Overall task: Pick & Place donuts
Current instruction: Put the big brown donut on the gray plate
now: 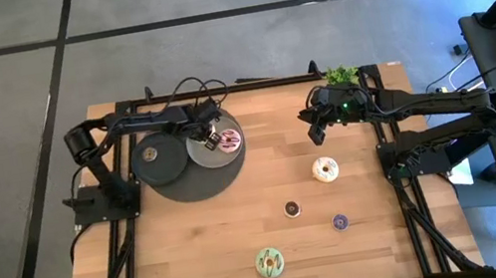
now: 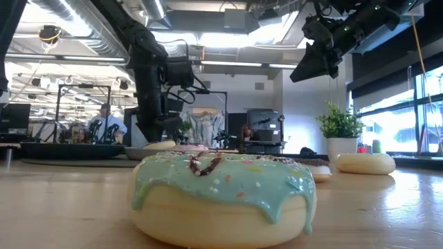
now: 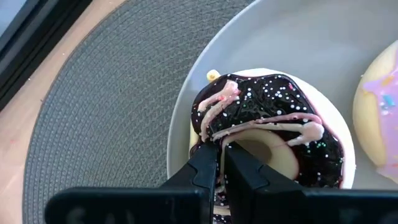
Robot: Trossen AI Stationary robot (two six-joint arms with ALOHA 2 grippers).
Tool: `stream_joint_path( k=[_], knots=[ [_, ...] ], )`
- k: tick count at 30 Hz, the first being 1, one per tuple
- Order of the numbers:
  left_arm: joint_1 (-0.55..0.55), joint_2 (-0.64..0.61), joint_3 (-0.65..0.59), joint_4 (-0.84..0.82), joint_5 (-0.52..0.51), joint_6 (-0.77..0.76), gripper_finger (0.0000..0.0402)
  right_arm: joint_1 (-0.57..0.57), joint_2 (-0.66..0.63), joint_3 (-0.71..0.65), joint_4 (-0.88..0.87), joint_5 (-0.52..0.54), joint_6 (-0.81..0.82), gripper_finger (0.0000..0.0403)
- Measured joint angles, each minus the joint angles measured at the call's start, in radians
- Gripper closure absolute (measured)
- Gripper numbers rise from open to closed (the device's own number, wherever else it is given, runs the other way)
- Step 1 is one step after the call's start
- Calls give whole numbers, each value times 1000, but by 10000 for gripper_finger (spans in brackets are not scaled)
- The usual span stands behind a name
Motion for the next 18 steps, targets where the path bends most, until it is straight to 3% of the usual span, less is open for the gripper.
stream_joint_path(
  k=[10, 14, 18],
  knots=[
    [0, 0, 0, 3, -3, -4, 382, 0, 0, 0, 0, -1, -1, 336],
    [0, 0, 0, 5, -26, -14, 361, 0, 0, 0, 0, -8, 3, 336],
    [-1, 0, 0, 25, -38, -29, 334, 2, 0, 0, 0, -82, -18, 336]
  ],
)
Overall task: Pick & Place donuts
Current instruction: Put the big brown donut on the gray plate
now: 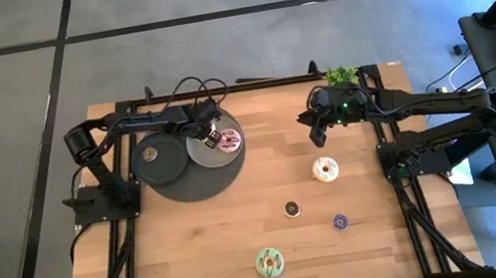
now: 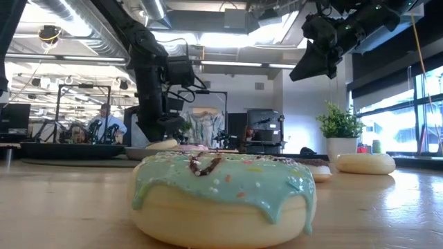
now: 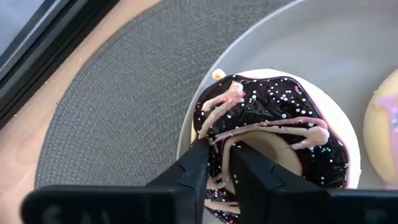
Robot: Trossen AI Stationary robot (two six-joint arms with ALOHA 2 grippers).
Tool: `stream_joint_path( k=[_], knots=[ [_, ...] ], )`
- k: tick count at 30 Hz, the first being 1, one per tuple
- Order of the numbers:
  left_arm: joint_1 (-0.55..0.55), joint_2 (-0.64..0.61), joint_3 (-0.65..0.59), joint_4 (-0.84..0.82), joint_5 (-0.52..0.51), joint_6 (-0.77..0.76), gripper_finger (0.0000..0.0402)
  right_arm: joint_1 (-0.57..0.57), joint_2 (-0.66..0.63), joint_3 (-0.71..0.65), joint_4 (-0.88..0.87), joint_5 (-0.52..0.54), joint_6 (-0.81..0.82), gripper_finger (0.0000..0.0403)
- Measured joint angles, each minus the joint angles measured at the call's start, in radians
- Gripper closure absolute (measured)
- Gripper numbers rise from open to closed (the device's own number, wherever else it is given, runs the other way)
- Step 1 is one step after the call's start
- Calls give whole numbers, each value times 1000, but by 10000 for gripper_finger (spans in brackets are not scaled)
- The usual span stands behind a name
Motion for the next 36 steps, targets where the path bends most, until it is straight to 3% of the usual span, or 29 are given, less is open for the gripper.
stream_joint_path(
  k=[15, 26, 29, 33, 36],
  knots=[
    [0, -56, 0, 8, -33, -9, 271, 0, 0, 0, 0, -10, -7, 336],
    [-1, -113, 0, 4, 73, 0, 248, 0, 0, 0, -1, -9, -8, 336],
    [-1, -125, 0, 15, 50, -22, 246, 0, 0, 0, 0, -9, -8, 336],
    [21, -126, 0, 83, -59, -27, 246, 0, 0, 0, 0, -9, -8, 336],
    [49, -116, 0, 159, -16, -35, 247, 0, 0, 0, 0, -9, -7, 336]
  ],
)
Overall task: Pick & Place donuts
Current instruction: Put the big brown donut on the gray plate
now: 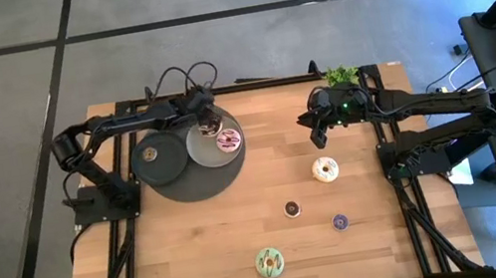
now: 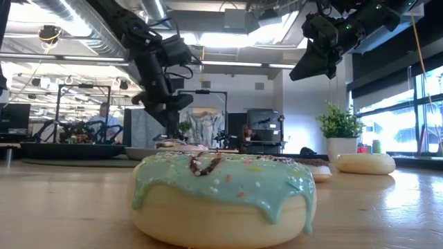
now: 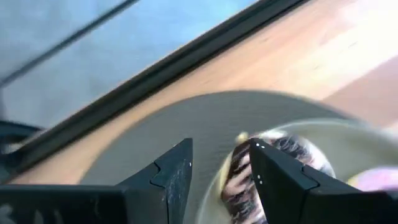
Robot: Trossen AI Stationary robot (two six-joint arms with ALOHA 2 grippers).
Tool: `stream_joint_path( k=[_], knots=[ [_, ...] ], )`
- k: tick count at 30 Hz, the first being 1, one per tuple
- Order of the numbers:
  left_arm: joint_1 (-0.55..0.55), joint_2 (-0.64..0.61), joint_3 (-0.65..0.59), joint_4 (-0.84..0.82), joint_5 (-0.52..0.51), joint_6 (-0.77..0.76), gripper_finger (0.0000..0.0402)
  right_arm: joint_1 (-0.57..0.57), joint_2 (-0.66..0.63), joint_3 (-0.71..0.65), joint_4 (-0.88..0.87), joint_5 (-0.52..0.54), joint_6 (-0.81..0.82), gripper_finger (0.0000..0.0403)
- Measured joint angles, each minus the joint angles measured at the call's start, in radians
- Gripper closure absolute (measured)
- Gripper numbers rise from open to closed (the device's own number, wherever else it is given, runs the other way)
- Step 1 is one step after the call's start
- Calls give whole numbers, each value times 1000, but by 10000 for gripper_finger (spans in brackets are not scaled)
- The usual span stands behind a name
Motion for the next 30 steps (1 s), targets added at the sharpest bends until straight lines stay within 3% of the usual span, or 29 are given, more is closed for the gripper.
stream_joint_path(
  k=[3, 6, 21, 30],
  knots=[
    [27, 8, 0, 86, 127, -11, 248, 0, 0, 0, 0, 0, 1, 336],
    [35, 23, 0, 131, 183, -10, 248, 0, 0, 0, 0, 0, 1, 336],
    [38, 107, 0, 135, 160, 7, 249, 0, 0, 0, 1, 1, 28, 336],
    [37, 107, 0, 29, 187, -9, 250, 0, 0, 0, 1, 1, 27, 336]
  ],
)
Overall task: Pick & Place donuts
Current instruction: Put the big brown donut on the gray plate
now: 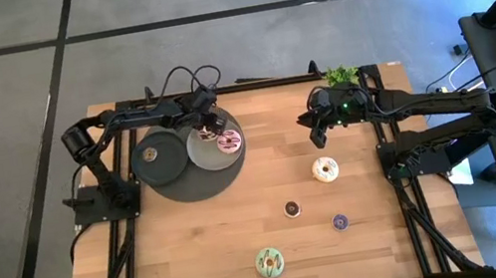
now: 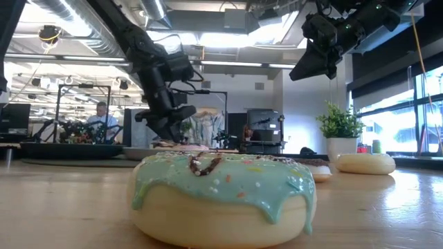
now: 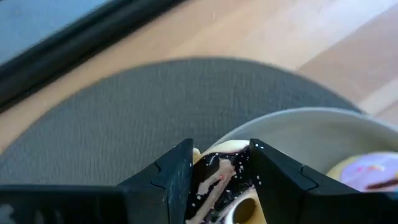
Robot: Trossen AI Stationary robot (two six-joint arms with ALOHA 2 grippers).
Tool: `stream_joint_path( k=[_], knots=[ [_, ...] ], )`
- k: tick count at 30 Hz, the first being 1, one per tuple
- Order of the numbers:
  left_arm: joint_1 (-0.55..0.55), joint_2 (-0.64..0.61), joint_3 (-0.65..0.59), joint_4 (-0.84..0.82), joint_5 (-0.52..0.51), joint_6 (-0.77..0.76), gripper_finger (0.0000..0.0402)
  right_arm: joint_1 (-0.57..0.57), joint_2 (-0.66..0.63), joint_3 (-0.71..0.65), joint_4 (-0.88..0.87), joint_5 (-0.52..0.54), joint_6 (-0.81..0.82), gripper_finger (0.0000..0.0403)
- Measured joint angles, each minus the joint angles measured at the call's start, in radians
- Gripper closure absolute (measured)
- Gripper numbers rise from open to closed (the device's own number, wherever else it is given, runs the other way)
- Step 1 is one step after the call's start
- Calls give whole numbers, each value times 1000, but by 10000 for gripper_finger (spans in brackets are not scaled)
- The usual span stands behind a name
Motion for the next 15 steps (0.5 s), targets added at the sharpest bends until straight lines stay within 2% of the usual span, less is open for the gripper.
stream_joint_path(
  k=[3, 10, 15],
  knots=[
    [0, -3, 0, -32, 24, -39, 250, 0, 0, 0, 0, 0, -3, 336],
    [-2, -17, 0, -71, 188, -90, 248, 0, 0, 0, 0, 1, -5, 336],
    [-23, -18, 0, -137, 197, -97, 248, 0, 0, 0, 0, 1, -6, 336]
  ],
)
